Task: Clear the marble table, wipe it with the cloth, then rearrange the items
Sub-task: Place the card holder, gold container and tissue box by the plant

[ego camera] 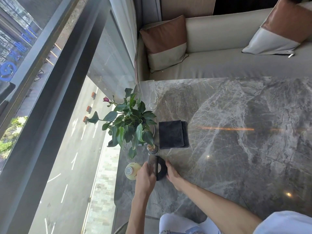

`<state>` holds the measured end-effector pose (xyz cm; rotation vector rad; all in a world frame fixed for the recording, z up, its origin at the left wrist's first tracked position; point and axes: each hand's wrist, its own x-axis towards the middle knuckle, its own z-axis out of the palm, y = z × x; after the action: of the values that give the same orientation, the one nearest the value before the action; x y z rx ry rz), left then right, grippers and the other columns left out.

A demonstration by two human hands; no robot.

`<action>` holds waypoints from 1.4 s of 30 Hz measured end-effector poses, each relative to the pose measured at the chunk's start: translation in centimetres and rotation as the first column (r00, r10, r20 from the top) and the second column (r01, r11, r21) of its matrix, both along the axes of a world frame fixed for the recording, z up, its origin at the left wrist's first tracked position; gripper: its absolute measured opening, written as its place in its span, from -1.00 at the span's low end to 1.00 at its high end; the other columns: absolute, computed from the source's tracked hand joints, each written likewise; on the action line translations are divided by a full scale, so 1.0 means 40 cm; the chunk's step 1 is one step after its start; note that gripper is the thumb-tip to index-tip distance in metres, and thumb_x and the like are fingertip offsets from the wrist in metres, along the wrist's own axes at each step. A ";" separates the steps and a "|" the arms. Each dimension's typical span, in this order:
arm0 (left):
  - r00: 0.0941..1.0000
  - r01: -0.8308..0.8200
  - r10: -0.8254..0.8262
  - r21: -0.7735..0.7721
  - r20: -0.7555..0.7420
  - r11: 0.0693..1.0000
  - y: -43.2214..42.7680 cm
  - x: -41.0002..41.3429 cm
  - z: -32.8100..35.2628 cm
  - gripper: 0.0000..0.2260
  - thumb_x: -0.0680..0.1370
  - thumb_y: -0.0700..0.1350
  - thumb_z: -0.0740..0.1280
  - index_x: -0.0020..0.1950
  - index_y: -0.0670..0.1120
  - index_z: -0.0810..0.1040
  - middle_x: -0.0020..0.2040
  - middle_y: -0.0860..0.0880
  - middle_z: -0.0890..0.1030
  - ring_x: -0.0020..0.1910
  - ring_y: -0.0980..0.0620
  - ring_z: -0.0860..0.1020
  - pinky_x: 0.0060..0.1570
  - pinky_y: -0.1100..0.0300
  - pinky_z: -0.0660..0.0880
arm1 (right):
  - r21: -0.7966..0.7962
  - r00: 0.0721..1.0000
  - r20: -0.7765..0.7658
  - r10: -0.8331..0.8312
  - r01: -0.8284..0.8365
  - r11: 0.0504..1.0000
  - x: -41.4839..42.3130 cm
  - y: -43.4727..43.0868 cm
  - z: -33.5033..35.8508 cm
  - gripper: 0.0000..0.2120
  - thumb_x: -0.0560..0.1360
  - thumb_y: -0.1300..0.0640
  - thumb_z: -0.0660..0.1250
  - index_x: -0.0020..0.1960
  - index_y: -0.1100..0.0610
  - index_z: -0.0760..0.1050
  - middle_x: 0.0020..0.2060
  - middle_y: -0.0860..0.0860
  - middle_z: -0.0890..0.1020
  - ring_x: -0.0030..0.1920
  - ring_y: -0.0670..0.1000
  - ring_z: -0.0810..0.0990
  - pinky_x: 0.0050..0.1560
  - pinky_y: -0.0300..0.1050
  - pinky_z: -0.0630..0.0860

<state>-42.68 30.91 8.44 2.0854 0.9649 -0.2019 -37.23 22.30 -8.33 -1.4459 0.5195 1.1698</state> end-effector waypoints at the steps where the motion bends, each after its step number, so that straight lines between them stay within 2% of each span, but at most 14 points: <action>1: 1.000 0.002 -0.002 0.001 0.003 1.000 0.000 0.000 -0.002 -0.73 0.58 -0.19 0.19 -0.31 -0.05 0.27 -0.40 0.05 0.41 -0.40 0.01 0.34 -0.43 0.16 0.21 | 0.013 1.000 -0.015 0.009 -0.009 1.000 0.001 -0.002 -0.005 -0.17 0.32 -0.50 0.06 0.49 -0.11 0.23 0.48 -0.10 0.33 0.46 -0.03 0.30 0.50 0.08 0.22; 4: 1.000 0.003 -0.003 0.001 0.009 1.000 -0.004 0.002 -0.002 -0.71 0.59 -0.20 0.20 -0.32 -0.03 0.26 -0.41 0.06 0.41 -0.42 0.07 0.33 -0.43 0.18 0.20 | 0.036 1.000 -0.013 0.020 -0.019 0.999 0.006 -0.008 0.031 -0.31 0.48 -0.38 0.05 0.52 -0.09 0.18 0.50 -0.10 0.28 0.48 -0.04 0.26 0.51 0.07 0.19; 10: 1.000 -0.028 0.027 -0.005 -0.013 1.000 -0.006 0.004 -0.008 -0.76 0.56 -0.23 0.20 -0.30 -0.13 0.27 -0.40 -0.01 0.41 -0.40 0.01 0.30 -0.33 0.08 0.25 | 0.035 0.996 -0.013 0.085 -0.085 0.996 0.012 -0.013 0.044 -0.25 0.43 -0.42 -0.01 0.53 -0.11 0.12 0.53 -0.11 0.21 0.52 -0.04 0.18 0.53 0.10 0.14; 12: 1.000 -0.027 0.027 -0.007 -0.005 1.000 -0.008 0.005 -0.004 -0.75 0.56 -0.23 0.19 -0.31 -0.10 0.26 -0.40 0.00 0.41 -0.40 0.03 0.30 -0.37 0.10 0.24 | 0.041 0.995 -0.003 0.096 -0.096 0.995 0.013 -0.017 0.043 -0.28 0.47 -0.41 -0.03 0.53 -0.10 0.11 0.53 -0.10 0.20 0.52 -0.03 0.17 0.53 0.11 0.13; 16: 0.999 -0.032 0.032 0.006 0.010 0.999 -0.014 0.007 0.006 -0.69 0.57 -0.25 0.19 -0.33 -0.01 0.24 -0.41 0.05 0.40 -0.43 0.11 0.31 -0.43 0.21 0.22 | 0.038 0.992 0.003 0.129 -0.129 0.991 0.016 -0.024 0.039 -0.15 0.35 -0.51 -0.04 0.54 -0.12 0.10 0.54 -0.11 0.18 0.52 -0.05 0.16 0.53 0.12 0.13; 22: 0.999 -0.045 0.045 -0.003 0.007 0.999 -0.021 0.011 0.014 -0.76 0.56 -0.25 0.20 -0.29 -0.06 0.30 -0.39 0.07 0.44 -0.37 0.03 0.38 -0.42 0.26 0.24 | 0.024 0.994 -0.020 0.107 -0.107 0.994 0.020 -0.021 0.084 -0.31 0.53 -0.37 -0.05 0.56 -0.06 0.07 0.55 -0.06 0.13 0.53 -0.01 0.13 0.53 0.10 0.13; 25: 1.000 -0.022 0.021 -0.024 -0.015 0.999 -0.022 0.008 0.023 -0.95 0.57 -0.23 0.18 -0.07 -0.13 0.40 -0.28 0.00 0.52 -0.26 -0.05 0.48 -0.37 0.25 0.33 | 0.033 0.991 -0.032 0.133 -0.132 0.991 0.034 -0.034 0.119 -0.40 0.59 -0.27 -0.01 0.55 -0.03 0.10 0.55 -0.05 0.16 0.52 0.03 0.16 0.50 0.07 0.20; 27: 0.999 0.041 -0.041 0.010 -0.017 0.999 -0.027 0.005 0.029 -0.78 0.57 -0.23 0.19 0.20 -0.11 0.36 -0.13 -0.06 0.60 -0.16 -0.13 0.57 -0.29 0.12 0.40 | 0.037 0.978 -0.011 0.208 -0.207 0.978 0.054 -0.058 0.154 -0.47 0.63 -0.15 0.04 0.53 0.03 0.14 0.53 0.00 0.22 0.51 0.06 0.21 0.45 0.07 0.26; 29: 0.988 0.144 -0.134 0.156 -0.075 0.977 -0.036 0.007 0.047 -0.53 0.55 -0.23 0.21 0.44 -0.10 0.20 0.04 -0.09 0.58 -0.05 -0.16 0.57 -0.22 0.12 0.40 | 0.016 0.962 0.076 0.261 -0.263 0.965 0.086 -0.100 0.185 -0.51 0.63 -0.07 0.14 0.50 0.09 0.24 0.48 0.04 0.33 0.45 0.06 0.31 0.40 0.04 0.33; 31: 0.968 0.244 -0.202 0.360 -0.151 0.901 -0.059 0.028 0.089 -0.46 0.55 -0.20 0.23 0.51 -0.12 0.14 0.19 -0.09 0.53 0.07 -0.14 0.55 -0.18 0.12 0.42 | -0.017 0.918 0.228 0.323 -0.328 0.944 0.130 -0.171 0.218 -0.55 0.61 -0.03 0.19 0.46 0.10 0.32 0.41 0.02 0.42 0.38 0.02 0.42 0.35 -0.08 0.37; 33: 0.957 0.284 -0.279 0.472 -0.083 0.834 -0.099 0.072 0.131 -0.54 0.55 -0.20 0.22 0.46 -0.09 0.27 0.24 -0.08 0.54 0.15 -0.14 0.53 -0.06 0.04 0.50 | -0.079 0.847 0.369 0.382 -0.381 0.921 0.177 -0.272 0.262 -0.58 0.60 -0.03 0.22 0.41 0.08 0.39 0.32 -0.07 0.48 0.31 -0.07 0.47 0.29 -0.20 0.39; 37: 0.894 0.422 -0.447 0.397 -0.031 0.815 -0.256 0.210 0.154 -0.63 0.55 -0.19 0.20 0.37 -0.07 0.42 0.25 -0.09 0.56 0.20 -0.17 0.52 0.05 -0.03 0.51 | -0.326 0.736 0.538 0.412 -0.269 0.906 0.244 -0.563 0.354 -0.65 0.57 0.02 0.28 0.33 0.09 0.50 0.21 -0.05 0.59 0.21 -0.14 0.54 0.14 -0.43 0.41; 40: 0.775 0.611 -0.627 0.342 -0.077 0.714 -0.418 0.315 0.136 -0.64 0.56 -0.16 0.19 0.36 -0.03 0.43 0.21 -0.09 0.58 0.16 -0.20 0.55 0.03 -0.03 0.51 | -0.506 0.666 0.599 0.443 -0.114 0.855 0.261 -0.826 0.430 -0.67 0.56 0.03 0.30 0.30 0.05 0.52 0.20 -0.03 0.62 0.20 -0.08 0.58 0.20 -0.25 0.45; 42: 0.686 0.708 -0.723 0.308 -0.087 0.635 -0.539 0.380 0.125 -0.62 0.57 -0.16 0.18 0.38 0.00 0.41 0.23 -0.10 0.58 0.16 -0.21 0.56 0.04 -0.03 0.50 | -0.573 0.654 0.625 0.427 0.012 0.820 0.251 -1.012 0.475 -0.68 0.55 0.02 0.31 0.29 0.04 0.53 0.22 -0.02 0.61 0.22 -0.05 0.57 0.21 -0.26 0.42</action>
<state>-27.48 9.34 13.42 2.6833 0.0623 -0.4253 -27.17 -18.18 10.65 -2.3684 0.0738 0.5004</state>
